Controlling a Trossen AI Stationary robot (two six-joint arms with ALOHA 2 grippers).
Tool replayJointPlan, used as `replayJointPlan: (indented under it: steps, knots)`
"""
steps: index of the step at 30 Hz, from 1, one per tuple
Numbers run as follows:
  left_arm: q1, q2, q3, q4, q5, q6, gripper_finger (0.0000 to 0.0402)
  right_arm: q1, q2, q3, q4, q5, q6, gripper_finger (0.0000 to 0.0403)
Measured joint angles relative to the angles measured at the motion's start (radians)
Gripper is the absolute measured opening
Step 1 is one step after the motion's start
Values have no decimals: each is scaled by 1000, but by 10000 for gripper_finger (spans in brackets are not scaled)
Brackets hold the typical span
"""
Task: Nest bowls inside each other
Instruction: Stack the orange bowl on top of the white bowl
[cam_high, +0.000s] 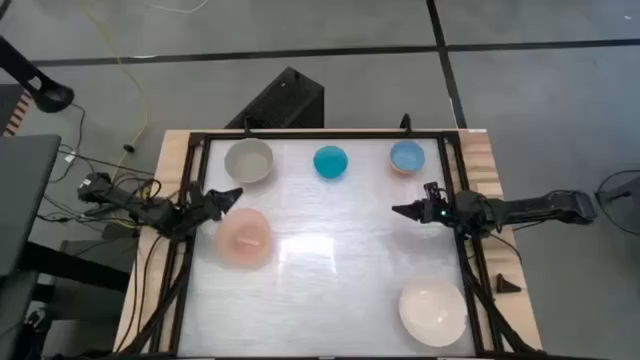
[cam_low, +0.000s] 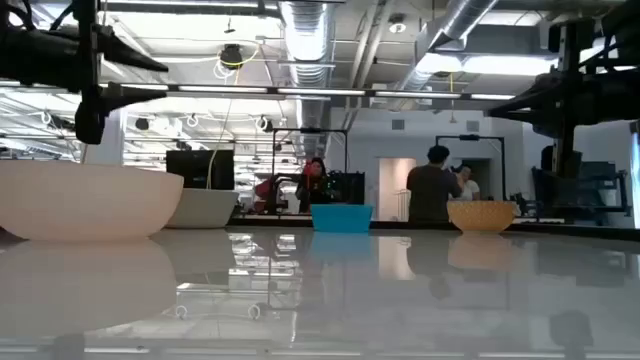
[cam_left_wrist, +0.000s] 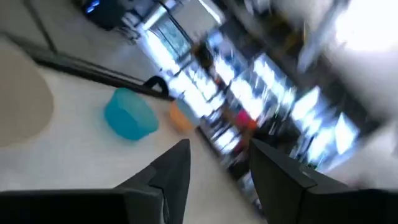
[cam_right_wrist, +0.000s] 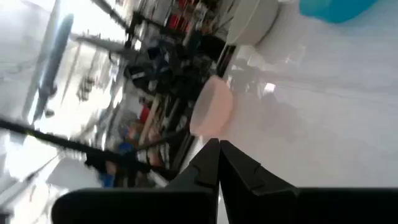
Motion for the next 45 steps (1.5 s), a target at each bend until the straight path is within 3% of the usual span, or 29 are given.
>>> replayJointPlan:
  steps: [6,12,16,21,25,30,34,37,41,45]
  knots:
    - [0,0,1,44,-104,-200,151,0,0,0,38,69,84,38]
    - [0,0,1,71,2,-273,151,0,0,1,130,123,104,38]
    - [0,0,1,218,139,-161,151,0,0,2,229,216,99,38]
    - [0,5,12,550,348,120,151,0,1,2,353,373,81,38]
    - [0,39,107,653,564,323,151,0,0,3,503,383,-17,38]
    - [0,148,269,608,743,483,151,3,18,71,612,285,-211,38]
    - [0,251,364,562,768,524,151,3,100,192,603,157,-347,38]
    - [0,322,418,431,734,463,151,3,202,288,597,51,-420,38]
    - [-1,400,480,49,624,266,148,3,351,415,532,-54,-485,38]
    - [-1,512,512,-181,584,113,115,2,491,516,480,-145,-565,38]
